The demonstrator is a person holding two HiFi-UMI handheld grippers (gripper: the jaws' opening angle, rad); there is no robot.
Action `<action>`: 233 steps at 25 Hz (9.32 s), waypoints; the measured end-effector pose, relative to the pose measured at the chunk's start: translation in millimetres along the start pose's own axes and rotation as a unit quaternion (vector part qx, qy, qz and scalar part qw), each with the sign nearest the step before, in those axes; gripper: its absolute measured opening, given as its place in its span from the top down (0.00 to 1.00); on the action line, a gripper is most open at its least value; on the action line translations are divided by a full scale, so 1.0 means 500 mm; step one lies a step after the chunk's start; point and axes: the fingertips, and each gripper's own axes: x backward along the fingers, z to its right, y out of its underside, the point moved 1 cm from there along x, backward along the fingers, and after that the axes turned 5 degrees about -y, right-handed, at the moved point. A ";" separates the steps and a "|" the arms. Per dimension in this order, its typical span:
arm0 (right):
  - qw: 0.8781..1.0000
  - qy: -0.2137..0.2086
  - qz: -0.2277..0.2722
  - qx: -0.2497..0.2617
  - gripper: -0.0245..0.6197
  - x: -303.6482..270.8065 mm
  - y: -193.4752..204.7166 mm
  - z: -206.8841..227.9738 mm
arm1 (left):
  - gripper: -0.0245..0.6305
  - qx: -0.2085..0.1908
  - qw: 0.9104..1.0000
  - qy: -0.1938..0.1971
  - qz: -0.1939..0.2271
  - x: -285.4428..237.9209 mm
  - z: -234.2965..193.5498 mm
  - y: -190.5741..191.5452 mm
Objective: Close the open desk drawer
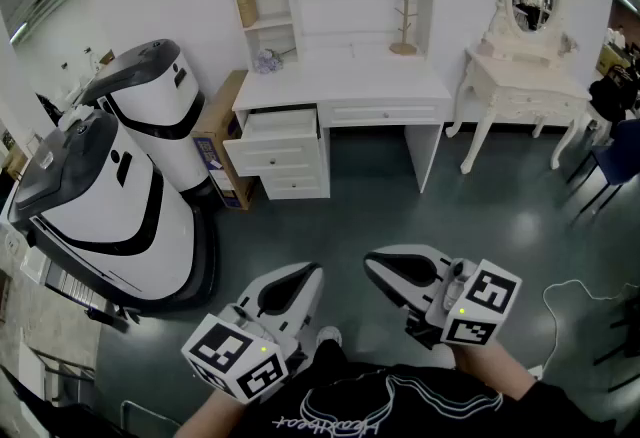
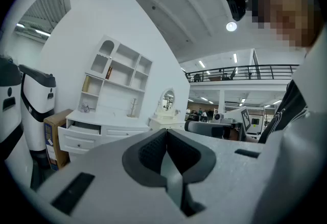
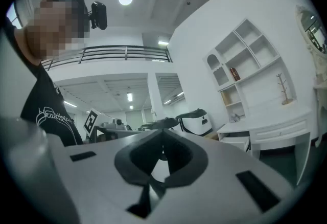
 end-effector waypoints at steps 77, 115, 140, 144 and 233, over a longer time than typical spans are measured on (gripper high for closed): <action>0.968 0.161 -0.083 -0.172 0.95 -0.615 0.184 1.016 | 0.96 0.126 0.980 -0.051 -0.144 -0.651 -1.057 0.068; 0.950 0.160 -0.084 -0.255 0.95 -0.692 0.326 1.222 | 0.96 0.110 0.965 -0.111 -0.211 -0.778 -1.253 0.392; 0.941 0.197 -0.087 -0.262 0.95 -0.668 0.336 1.253 | 0.96 0.140 0.961 -0.121 -0.206 -0.839 -1.303 0.394; 0.938 0.207 -0.086 -0.265 0.95 -0.664 0.336 1.264 | 0.96 0.141 0.961 -0.121 -0.207 -0.856 -1.313 0.390; 0.960 0.182 -0.041 -0.210 0.95 -0.654 0.183 1.218 | 0.96 0.140 0.980 -0.020 -0.142 -0.921 -1.207 0.113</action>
